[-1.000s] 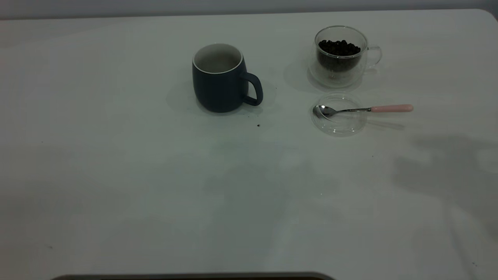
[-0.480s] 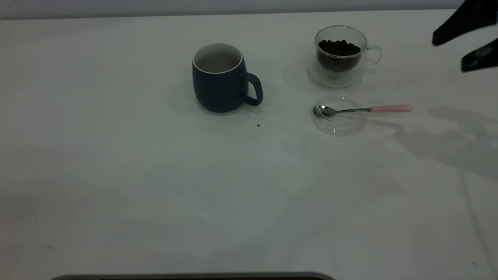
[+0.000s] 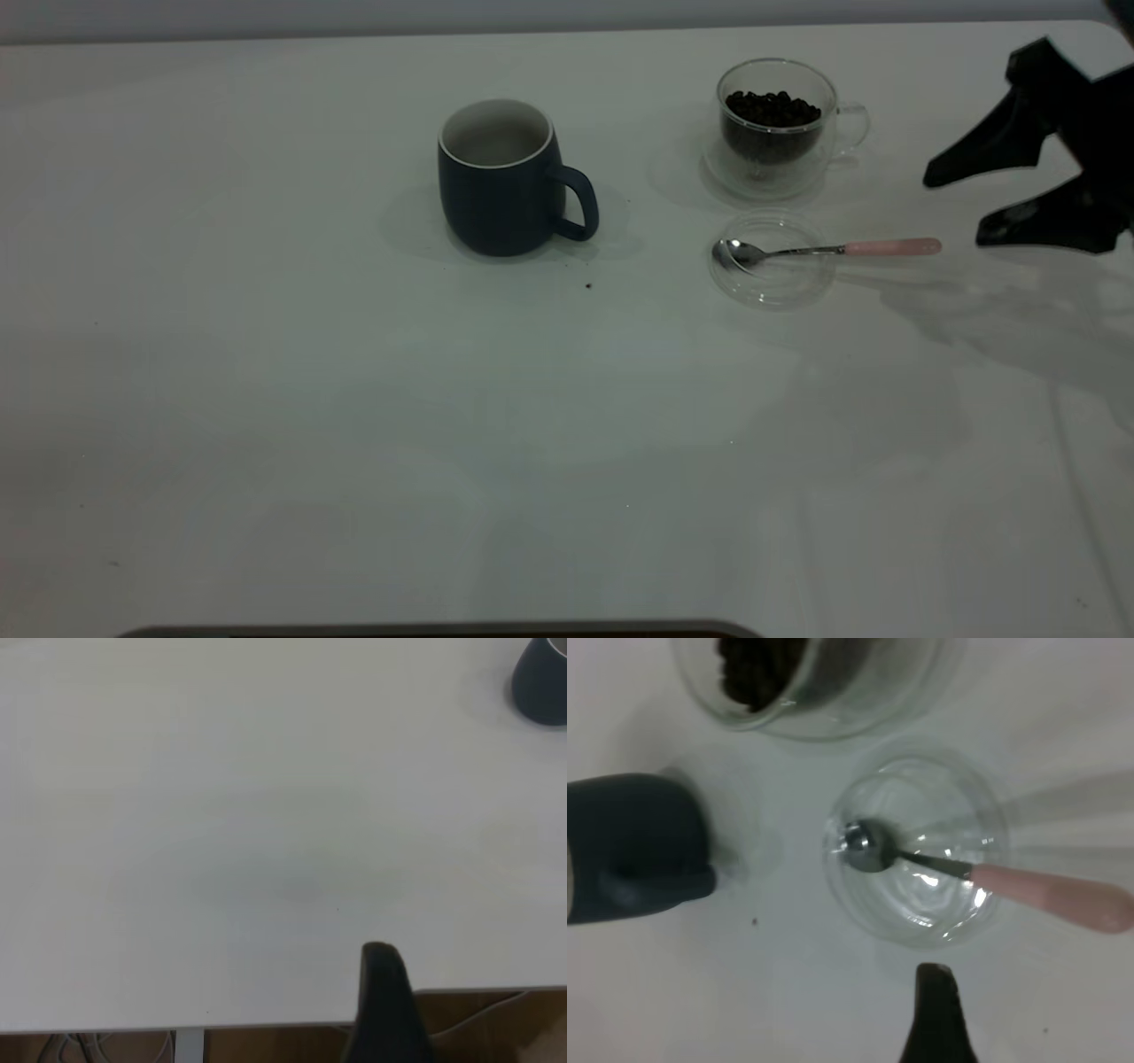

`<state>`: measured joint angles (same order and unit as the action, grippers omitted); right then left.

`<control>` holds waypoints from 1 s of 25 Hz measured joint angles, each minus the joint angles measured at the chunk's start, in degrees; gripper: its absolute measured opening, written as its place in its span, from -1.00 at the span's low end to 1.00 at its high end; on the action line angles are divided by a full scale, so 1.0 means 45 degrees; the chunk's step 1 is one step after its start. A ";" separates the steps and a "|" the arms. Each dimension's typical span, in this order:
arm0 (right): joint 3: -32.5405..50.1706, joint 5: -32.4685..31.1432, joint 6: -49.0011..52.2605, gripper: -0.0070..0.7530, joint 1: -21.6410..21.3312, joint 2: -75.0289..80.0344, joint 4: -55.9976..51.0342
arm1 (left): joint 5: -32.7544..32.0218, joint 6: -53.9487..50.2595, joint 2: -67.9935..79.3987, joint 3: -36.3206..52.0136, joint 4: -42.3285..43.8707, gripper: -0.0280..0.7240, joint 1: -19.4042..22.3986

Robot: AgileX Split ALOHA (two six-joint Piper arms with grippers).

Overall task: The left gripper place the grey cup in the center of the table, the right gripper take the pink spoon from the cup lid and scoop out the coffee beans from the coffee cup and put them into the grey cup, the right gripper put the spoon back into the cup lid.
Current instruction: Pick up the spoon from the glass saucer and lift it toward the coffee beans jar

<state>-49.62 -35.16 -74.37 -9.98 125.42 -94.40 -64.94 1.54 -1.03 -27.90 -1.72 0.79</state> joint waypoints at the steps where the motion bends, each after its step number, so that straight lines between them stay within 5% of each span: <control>1: -0.0010 0.0000 -0.0237 0.60 0.0000 0.0192 -0.0241 | 0.0000 0.0000 0.0000 0.0000 0.0000 0.58 0.0000; 25: -0.2581 -0.2652 -0.1465 0.57 -0.0063 0.3438 0.0181 | 0.0000 0.0026 0.0000 0.0000 0.0000 0.58 0.0000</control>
<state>-61.23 -47.10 -80.96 -10.27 140.89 -93.58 -64.94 1.66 -1.03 -27.90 -1.72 0.79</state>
